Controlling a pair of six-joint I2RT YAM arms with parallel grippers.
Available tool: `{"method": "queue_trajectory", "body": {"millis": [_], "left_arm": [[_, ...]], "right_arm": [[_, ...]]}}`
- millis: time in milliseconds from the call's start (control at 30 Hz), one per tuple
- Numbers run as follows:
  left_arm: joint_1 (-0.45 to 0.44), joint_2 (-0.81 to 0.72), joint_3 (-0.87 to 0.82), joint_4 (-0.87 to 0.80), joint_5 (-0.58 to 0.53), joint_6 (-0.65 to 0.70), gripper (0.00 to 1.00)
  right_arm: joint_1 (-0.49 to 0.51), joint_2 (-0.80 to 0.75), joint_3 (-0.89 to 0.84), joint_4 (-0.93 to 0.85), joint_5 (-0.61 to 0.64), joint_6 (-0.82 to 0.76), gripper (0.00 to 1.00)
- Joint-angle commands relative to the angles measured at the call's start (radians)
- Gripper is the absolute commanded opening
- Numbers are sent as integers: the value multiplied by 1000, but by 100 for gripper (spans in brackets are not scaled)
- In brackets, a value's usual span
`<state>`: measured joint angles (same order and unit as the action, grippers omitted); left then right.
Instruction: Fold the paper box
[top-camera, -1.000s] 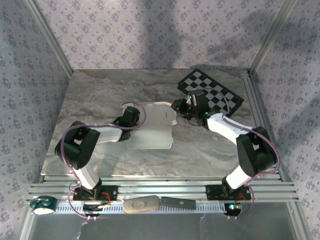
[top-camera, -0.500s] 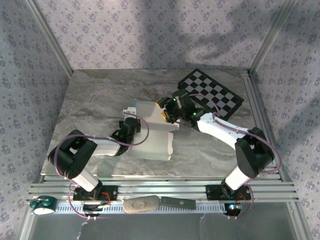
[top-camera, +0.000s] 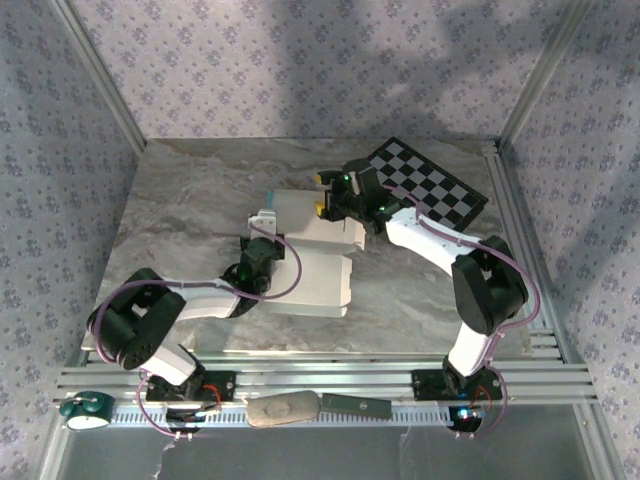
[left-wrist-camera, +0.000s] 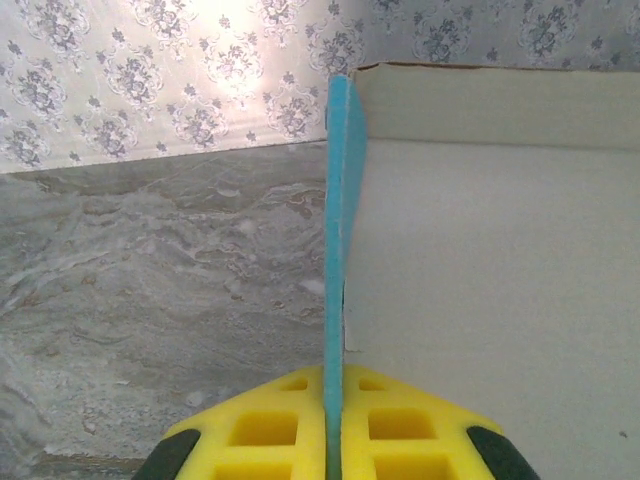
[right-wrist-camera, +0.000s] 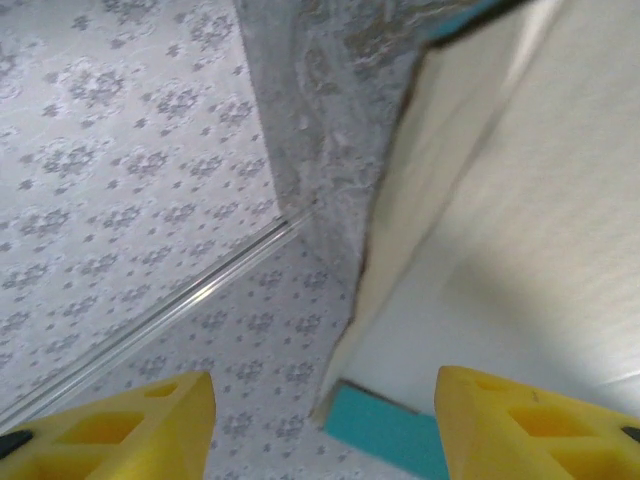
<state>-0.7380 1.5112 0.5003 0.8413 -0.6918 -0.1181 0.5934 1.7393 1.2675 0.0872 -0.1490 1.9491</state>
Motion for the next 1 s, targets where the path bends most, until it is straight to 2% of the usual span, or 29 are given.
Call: {"method": "queue_trajectory", "body": {"millis": [0,200,400,600,700,800,867,967], "left_arm": [[-16,-28,23,36,-27,36,0],[-37,-41,42,25,-60,66,0],[-53,-43,52,18,-91,94,0],[-56,-42,50,30,-104,99,0],[-55,-41,52,34,-107,102,0],[-55,-40,52,36,-105,107,0],[-55,-41,58,23,-97,112,0],[-47,-49,69,-24,-58,105,19]], "right_arm": [[1,-15,23,-43,20,37,60],[0,9,27,-74,2,90,55],[-7,28,42,-78,0,114,42],[-15,64,55,-62,-22,126,34],[-17,85,67,-46,-35,119,21],[-21,94,73,-34,-48,96,0],[-18,82,67,-36,-41,73,0],[-6,36,43,-79,12,40,0]]}}
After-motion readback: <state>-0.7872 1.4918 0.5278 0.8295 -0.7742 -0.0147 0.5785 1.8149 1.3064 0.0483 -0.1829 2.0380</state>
